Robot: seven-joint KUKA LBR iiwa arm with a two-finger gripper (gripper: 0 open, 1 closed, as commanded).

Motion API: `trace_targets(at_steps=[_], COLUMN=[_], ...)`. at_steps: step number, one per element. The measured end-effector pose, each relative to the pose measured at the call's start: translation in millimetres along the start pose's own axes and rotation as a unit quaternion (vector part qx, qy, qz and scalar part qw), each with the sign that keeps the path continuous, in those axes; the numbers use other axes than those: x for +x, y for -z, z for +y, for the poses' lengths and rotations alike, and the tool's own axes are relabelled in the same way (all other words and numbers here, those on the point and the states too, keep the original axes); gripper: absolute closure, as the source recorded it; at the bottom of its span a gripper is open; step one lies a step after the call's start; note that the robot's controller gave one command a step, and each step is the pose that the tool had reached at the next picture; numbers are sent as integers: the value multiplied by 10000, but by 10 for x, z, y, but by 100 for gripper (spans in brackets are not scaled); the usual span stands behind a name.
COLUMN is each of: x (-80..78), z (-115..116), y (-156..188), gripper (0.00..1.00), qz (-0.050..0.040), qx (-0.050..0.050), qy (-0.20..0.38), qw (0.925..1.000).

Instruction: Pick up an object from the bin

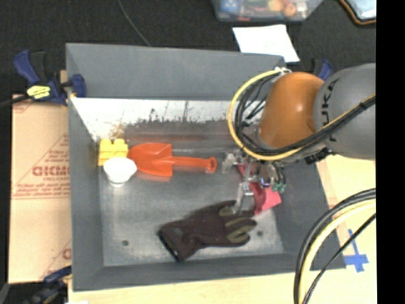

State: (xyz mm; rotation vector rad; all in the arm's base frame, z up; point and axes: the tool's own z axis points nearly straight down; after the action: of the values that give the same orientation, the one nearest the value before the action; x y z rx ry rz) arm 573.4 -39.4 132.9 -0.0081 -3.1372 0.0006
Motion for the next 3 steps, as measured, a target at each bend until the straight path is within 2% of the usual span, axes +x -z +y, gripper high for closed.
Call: trace_targets(at_steps=[1,2,3], x=[-18,429,477], z=[1,134,189], y=[49,-618,-14], gripper=[0,0,0], qz=[-41,-43,-123], qx=[4,6,10], qy=[9,296,-26], qw=[10000,9996,9999])
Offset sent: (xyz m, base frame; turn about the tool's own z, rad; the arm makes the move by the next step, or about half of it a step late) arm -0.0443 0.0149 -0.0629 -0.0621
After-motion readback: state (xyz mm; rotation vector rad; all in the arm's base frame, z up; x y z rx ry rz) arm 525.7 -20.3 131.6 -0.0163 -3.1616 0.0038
